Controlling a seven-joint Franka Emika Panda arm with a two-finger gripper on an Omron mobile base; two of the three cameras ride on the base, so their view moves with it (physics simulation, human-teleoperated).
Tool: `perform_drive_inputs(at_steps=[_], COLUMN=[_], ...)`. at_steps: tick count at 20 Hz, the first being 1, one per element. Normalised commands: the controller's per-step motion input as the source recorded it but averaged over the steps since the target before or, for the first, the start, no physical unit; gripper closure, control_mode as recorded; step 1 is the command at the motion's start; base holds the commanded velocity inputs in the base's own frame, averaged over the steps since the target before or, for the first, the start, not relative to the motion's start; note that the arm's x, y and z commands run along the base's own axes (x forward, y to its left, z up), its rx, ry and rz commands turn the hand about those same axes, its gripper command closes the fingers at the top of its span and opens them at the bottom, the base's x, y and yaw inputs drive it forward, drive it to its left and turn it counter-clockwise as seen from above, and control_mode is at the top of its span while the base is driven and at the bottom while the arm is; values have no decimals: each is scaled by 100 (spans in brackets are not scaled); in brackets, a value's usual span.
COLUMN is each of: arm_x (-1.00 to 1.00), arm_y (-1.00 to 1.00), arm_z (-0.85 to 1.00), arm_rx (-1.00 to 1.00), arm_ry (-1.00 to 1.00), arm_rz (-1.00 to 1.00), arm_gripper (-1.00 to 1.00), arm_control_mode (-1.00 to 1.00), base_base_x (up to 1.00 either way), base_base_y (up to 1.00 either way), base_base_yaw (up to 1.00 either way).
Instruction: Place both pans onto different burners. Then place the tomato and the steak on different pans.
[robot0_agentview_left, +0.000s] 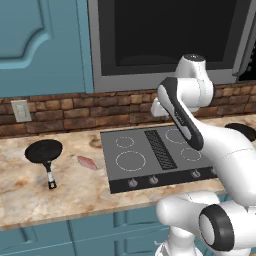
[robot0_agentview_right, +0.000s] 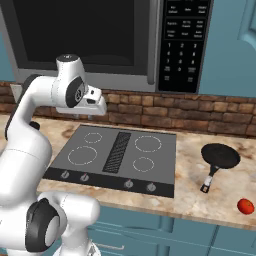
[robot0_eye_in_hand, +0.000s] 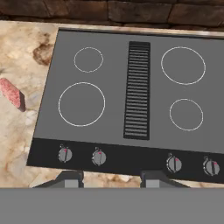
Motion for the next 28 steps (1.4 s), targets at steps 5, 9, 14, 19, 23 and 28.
perform_drive_inputs(at_steps=[5,9,14,19,23,28], arm_x=[-1,0,0,-1,0,0], arm_y=[10,54,72,66,62,47], arm_z=[-6,-21,-29,-35,-31,-16], arm_rx=[0,-1,0,0,0,0], arm_ry=[0,0,0,0,0,0], arm_rz=[-2,-10,-4,-1,-1,0], arm_gripper=[-100,-100,-100,-100,-100,-100], arm_control_mode=[-100,-100,-100,-100,-100,-100], base_base_x=[0,0,0,0,0,0], base_base_y=[0,0,0,0,0,0], base_base_yaw=[0,0,0,0,0,0])
